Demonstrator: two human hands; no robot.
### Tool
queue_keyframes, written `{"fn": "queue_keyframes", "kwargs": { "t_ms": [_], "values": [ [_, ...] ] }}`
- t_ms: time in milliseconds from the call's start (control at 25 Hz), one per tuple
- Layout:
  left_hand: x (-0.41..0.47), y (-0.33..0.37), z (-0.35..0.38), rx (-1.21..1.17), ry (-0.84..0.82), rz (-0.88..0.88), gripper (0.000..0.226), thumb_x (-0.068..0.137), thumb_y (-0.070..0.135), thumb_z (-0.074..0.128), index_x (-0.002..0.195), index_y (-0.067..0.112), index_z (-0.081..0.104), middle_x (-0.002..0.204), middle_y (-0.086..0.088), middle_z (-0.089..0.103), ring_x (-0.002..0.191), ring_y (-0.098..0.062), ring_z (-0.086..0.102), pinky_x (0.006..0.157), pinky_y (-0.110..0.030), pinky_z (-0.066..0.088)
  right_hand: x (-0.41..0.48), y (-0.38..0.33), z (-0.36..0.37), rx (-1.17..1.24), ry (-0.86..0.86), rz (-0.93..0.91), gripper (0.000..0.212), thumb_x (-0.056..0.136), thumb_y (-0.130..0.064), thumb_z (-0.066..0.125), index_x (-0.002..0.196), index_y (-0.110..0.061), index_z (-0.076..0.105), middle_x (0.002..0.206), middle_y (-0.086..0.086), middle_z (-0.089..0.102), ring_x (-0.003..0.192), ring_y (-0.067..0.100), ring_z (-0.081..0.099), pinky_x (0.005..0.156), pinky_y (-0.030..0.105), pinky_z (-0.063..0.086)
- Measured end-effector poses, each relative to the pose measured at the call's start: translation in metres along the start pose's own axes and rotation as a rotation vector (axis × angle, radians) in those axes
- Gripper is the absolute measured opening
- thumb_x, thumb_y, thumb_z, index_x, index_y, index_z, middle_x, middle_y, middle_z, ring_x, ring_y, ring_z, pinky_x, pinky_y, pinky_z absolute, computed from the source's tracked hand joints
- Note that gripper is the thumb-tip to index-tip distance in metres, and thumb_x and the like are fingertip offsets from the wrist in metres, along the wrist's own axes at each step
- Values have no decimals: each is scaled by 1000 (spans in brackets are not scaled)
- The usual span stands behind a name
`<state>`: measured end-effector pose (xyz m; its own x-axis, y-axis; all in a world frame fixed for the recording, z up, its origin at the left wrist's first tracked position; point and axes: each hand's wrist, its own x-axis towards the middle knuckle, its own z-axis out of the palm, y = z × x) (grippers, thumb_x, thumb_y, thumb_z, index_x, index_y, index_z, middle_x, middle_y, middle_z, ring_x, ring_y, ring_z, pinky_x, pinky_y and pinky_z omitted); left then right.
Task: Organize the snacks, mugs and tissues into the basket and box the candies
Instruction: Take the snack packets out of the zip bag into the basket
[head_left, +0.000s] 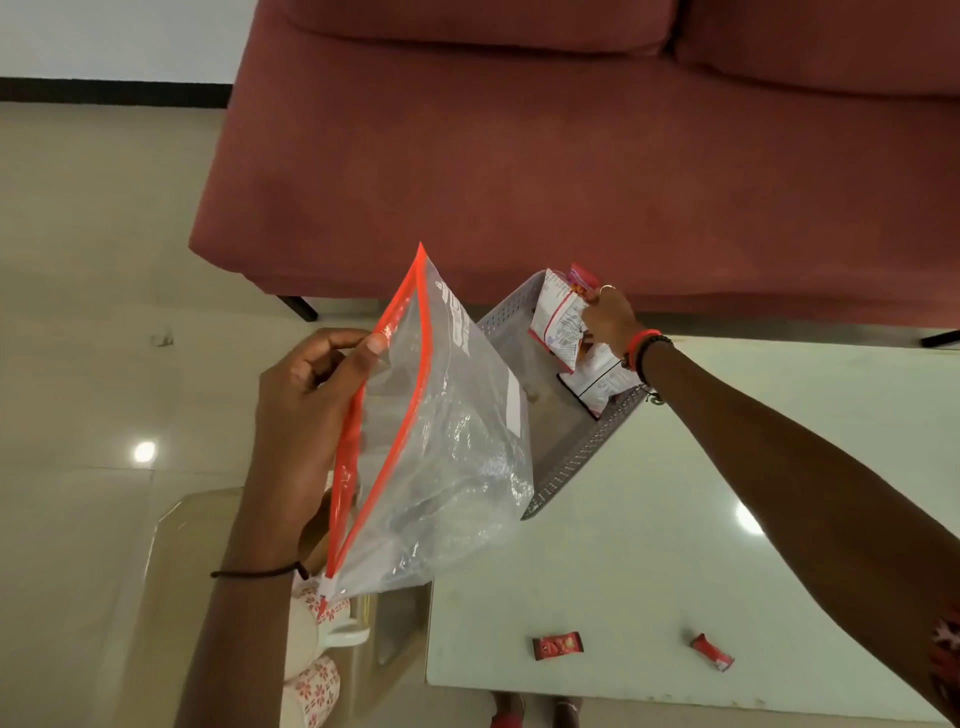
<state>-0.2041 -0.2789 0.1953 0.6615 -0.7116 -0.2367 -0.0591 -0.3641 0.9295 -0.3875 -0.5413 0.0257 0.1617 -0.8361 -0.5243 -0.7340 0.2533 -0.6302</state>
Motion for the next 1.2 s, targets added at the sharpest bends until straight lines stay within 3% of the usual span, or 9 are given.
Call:
{"fn": "queue_keyframes", "kwargs": {
  "t_ms": [80, 240, 400, 520, 640, 720, 920, 1040, 1200],
  "values": [
    [4, -4, -4, -12, 7, -6, 6, 84, 33, 66, 79, 31, 70, 46, 12, 52, 36, -4, 41, 38, -18, 39, 15, 9, 12, 4, -3, 10, 25, 85, 10, 36, 75, -13, 42, 84, 8, 51, 88, 26, 52, 88, 49, 53],
    [9, -16, -6, -20, 13, -34, 7, 84, 34, 66, 83, 29, 70, 47, 11, 51, 35, -4, 43, 36, -16, 37, 30, 16, 25, -119, 61, -28, 16, 88, 6, 38, 86, -7, 47, 79, 5, 49, 86, 25, 50, 68, 34, 44],
    [13, -22, -5, -10, 12, -47, 6, 84, 34, 66, 84, 29, 70, 49, 11, 53, 36, -5, 43, 37, -16, 37, 37, 17, 33, -266, 133, -74, 30, 88, 7, 37, 116, 7, 47, 116, 25, 55, 109, 37, 55, 85, 39, 46],
    [16, -20, -3, 3, 6, -42, 5, 85, 34, 65, 85, 31, 69, 51, 15, 56, 37, -4, 46, 39, -17, 37, 36, 14, 33, -530, 167, -175, 33, 88, 3, 42, 119, 6, 51, 127, 27, 50, 118, 39, 49, 98, 44, 44],
    [19, -16, 2, 10, 8, -32, 5, 86, 33, 64, 86, 31, 69, 50, 14, 55, 36, -4, 45, 40, -17, 38, 36, 13, 26, -910, 242, -225, 26, 90, -8, 47, 109, 2, 60, 120, 22, 56, 115, 35, 49, 98, 45, 43],
    [19, -13, 5, 15, 8, -25, 5, 86, 33, 64, 86, 30, 69, 50, 13, 55, 36, -5, 45, 38, -17, 39, 36, 10, 19, -1006, 214, -202, 26, 90, -13, 49, 110, -1, 60, 117, 19, 60, 113, 33, 52, 97, 44, 43],
    [14, -7, 14, 27, 8, -5, 6, 86, 33, 64, 82, 35, 69, 51, 14, 57, 38, -4, 48, 42, -19, 41, 26, -1, -6, -952, 150, -140, 35, 92, -15, 51, 123, 2, 51, 124, 21, 56, 118, 35, 50, 97, 44, 46],
    [8, -2, 22, 30, 1, 1, 6, 85, 33, 65, 80, 35, 69, 52, 16, 59, 41, -1, 51, 50, -24, 41, -4, -2, -26, -779, 118, -281, 36, 90, -11, 55, 124, 1, 51, 124, 23, 54, 118, 36, 48, 95, 44, 46],
    [-6, 15, 43, 124, -95, 49, 9, 85, 28, 65, 78, 33, 68, 57, 18, 64, 48, 4, 55, 54, -18, 46, -77, 12, -33, -522, -285, -584, 118, 57, -38, 88, 150, -14, 19, 151, 18, 31, 139, 35, 28, 112, 47, 27]
  ]
}}
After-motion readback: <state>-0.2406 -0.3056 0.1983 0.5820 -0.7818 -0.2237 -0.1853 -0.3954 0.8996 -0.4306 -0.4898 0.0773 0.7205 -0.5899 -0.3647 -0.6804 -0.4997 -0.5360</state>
